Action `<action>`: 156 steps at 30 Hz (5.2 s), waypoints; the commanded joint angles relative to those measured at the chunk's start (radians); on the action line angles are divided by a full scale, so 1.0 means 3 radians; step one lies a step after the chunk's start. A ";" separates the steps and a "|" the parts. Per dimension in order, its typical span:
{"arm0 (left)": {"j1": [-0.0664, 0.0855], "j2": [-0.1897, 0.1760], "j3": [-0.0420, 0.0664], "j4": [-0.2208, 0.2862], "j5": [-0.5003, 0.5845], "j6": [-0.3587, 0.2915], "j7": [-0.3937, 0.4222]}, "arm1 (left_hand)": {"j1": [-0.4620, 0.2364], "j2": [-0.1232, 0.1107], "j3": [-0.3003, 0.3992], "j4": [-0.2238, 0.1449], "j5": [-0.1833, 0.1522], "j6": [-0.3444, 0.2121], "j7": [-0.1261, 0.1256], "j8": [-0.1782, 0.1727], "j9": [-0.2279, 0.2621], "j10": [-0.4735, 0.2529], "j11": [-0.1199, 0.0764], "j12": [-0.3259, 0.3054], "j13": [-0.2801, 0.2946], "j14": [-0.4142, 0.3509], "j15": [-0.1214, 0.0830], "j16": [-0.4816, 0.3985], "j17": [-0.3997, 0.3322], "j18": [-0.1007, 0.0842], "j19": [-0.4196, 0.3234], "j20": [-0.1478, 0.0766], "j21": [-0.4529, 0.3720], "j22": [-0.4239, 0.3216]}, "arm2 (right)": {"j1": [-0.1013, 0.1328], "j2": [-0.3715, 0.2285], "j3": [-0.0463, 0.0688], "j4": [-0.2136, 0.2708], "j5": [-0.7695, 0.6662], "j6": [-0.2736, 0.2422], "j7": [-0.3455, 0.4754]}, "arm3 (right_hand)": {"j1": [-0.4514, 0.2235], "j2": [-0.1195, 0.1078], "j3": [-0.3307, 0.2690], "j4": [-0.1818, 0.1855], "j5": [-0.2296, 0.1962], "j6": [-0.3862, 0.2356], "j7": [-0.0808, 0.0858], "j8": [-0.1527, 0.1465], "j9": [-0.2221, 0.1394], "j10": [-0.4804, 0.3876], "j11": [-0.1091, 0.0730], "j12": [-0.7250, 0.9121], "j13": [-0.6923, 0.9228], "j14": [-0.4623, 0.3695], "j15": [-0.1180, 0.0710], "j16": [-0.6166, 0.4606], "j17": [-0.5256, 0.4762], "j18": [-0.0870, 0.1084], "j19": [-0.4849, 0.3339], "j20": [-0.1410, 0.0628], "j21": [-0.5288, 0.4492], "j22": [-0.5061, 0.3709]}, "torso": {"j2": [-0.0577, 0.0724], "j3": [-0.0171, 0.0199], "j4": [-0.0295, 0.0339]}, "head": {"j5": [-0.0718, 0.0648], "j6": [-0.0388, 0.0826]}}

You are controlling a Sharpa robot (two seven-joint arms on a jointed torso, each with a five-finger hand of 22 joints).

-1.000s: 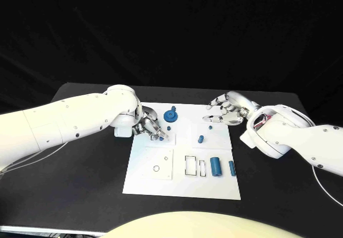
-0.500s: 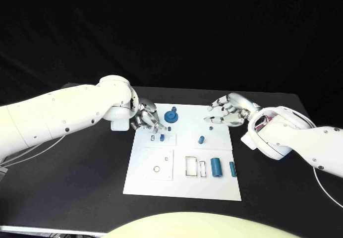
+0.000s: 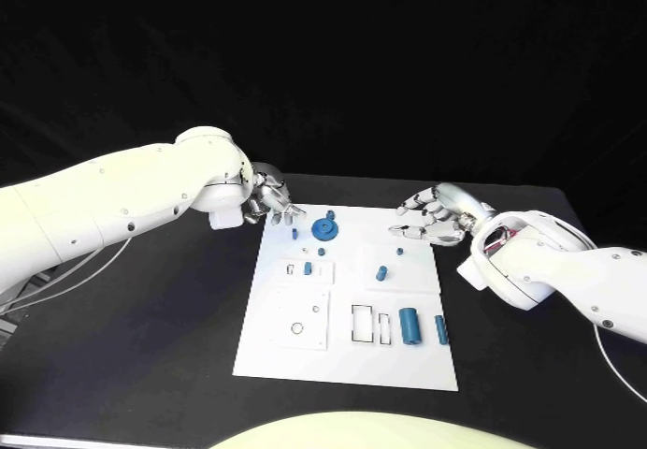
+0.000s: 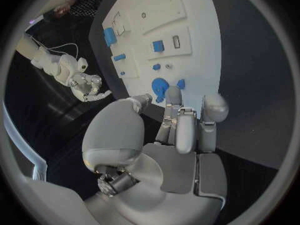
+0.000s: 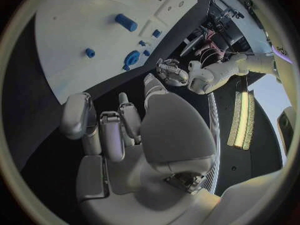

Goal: Assemble the parts on the task board

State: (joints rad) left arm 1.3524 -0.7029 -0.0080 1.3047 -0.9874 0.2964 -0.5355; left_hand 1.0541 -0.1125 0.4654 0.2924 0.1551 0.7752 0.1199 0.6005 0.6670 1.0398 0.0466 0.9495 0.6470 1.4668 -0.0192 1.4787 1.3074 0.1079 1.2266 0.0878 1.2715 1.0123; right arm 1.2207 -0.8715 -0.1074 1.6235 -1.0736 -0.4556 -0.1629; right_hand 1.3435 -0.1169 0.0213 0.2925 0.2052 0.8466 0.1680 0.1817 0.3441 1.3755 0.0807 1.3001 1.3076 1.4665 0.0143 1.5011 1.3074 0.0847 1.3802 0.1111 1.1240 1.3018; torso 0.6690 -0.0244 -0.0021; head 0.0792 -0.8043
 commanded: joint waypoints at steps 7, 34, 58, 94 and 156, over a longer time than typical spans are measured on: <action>0.0004 0.0224 -0.0019 -0.0354 -0.0346 -0.0003 0.0082 | -0.0026 -0.0089 -0.0024 0.0005 -0.0014 -0.0030 0.0024 -0.0055 -0.0043 -0.0029 0.0019 -0.0015 -0.0016 0.0120 0.0028 -0.0025 0.0425 0.0041 -0.0033 0.0027 -0.0041 -0.0031 | -0.0003 0.0008 0.0001 -0.0009 0.0063 -0.0036 0.0079 | -0.0024 0.0016 0.0026 0.0001 0.0002 -0.0008 0.0000 0.0020 -0.0006 -0.0021 0.0004 -0.0018 0.0019 0.0226 -0.0025 -0.0014 0.0430 0.0036 -0.0033 -0.0003 -0.0020 -0.0008 | 0.0006 0.0002 -0.0002 | 0.0063 0.0025; -0.0030 0.0556 -0.0155 -0.0876 -0.0261 0.0380 0.0054 | -0.0171 -0.0146 -0.0168 0.0008 -0.0034 -0.0004 0.0012 -0.0075 -0.0081 -0.0042 0.0013 -0.0002 -0.0030 0.0115 0.0027 -0.0018 0.0422 0.0042 -0.0034 0.0032 -0.0051 -0.0031 | -0.0003 0.0020 0.0001 -0.0003 0.0064 -0.0041 0.0083 | -0.0020 0.0017 0.0029 0.0000 0.0001 -0.0012 0.0001 0.0020 -0.0008 -0.0025 0.0004 -0.0023 0.0015 0.0222 -0.0026 -0.0023 0.0418 0.0040 -0.0043 -0.0003 -0.0045 -0.0022 | -0.0002 0.0005 0.0000 | 0.0049 -0.0015; -0.0075 0.0634 -0.0195 -0.0976 -0.0087 0.0421 0.0047 | -0.0149 -0.0095 -0.0175 0.0000 -0.0022 0.0022 0.0008 -0.0071 -0.0089 -0.0041 0.0010 0.0008 -0.0032 0.0116 0.0025 -0.0010 0.0427 0.0038 -0.0024 0.0031 -0.0042 -0.0013 | -0.0003 0.0026 0.0001 0.0004 0.0057 -0.0047 0.0078 | -0.0004 0.0017 0.0036 -0.0004 0.0001 -0.0010 0.0000 0.0023 -0.0009 -0.0027 0.0003 -0.0025 0.0012 0.0221 -0.0026 -0.0027 0.0415 0.0041 -0.0047 -0.0003 -0.0055 -0.0027 | 0.0000 0.0005 0.0000 | 0.0038 -0.0018; -0.0079 0.0656 -0.0196 -0.1033 -0.0006 0.0444 0.0027 | 0.0379 0.0049 0.0027 -0.0008 -0.0044 0.0154 -0.0063 0.0148 0.0004 0.0042 -0.0057 0.0137 0.0018 0.0166 -0.0032 0.0069 0.0506 0.0014 0.0053 -0.0017 0.0032 0.0113 | -0.0003 0.0036 0.0001 -0.0005 0.0057 -0.0036 0.0075 | 0.0001 0.0021 0.0040 -0.0002 0.0001 -0.0009 -0.0001 0.0025 -0.0010 -0.0027 0.0002 -0.0026 0.0011 0.0220 -0.0027 -0.0030 0.0411 0.0042 -0.0048 -0.0004 -0.0061 -0.0029 | -0.0002 0.0005 0.0001 | 0.0026 -0.0054; -0.0082 0.0349 -0.0197 -0.0660 0.0559 0.0156 0.0070 | 0.0542 0.0028 0.1211 -0.0488 -0.0008 0.0168 -0.0134 0.0452 0.0163 0.0359 -0.0132 0.0309 0.0168 0.0260 -0.0096 0.0192 0.0672 -0.0042 0.0246 -0.0076 0.0219 0.0426 | -0.0003 0.0027 0.0000 -0.0005 -0.0020 -0.0006 0.0068 | -0.0005 0.0036 0.0049 0.0001 -0.0001 -0.0001 -0.0004 0.0035 -0.0013 -0.0023 0.0000 -0.0022 0.0011 0.0220 -0.0030 -0.0039 0.0402 0.0043 -0.0049 -0.0006 -0.0077 -0.0036 | -0.0009 0.0009 0.0012 | 0.0032 -0.0071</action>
State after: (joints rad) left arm 1.3279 -0.5922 -0.0684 1.0915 -0.8803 0.3847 -0.5284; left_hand 1.2249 -0.1064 0.6866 0.2841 0.1475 0.8259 0.0835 0.7310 0.7137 1.1428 0.0086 1.0399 0.6961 1.4669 -0.0411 1.5333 1.3074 0.1078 1.2973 0.0644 1.3348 1.1376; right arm 1.2201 -0.8623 -0.1076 1.6214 -1.0630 -0.4649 -0.1498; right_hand 1.3436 -0.1170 0.0310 0.2938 0.2052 0.8466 0.1680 0.1856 0.3410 1.3757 0.0807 1.2962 1.3073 1.4665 0.0142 1.4951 1.3080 0.0847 1.3732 0.1111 1.1056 1.2919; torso 0.6657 -0.0220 0.0007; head 0.0892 -0.8271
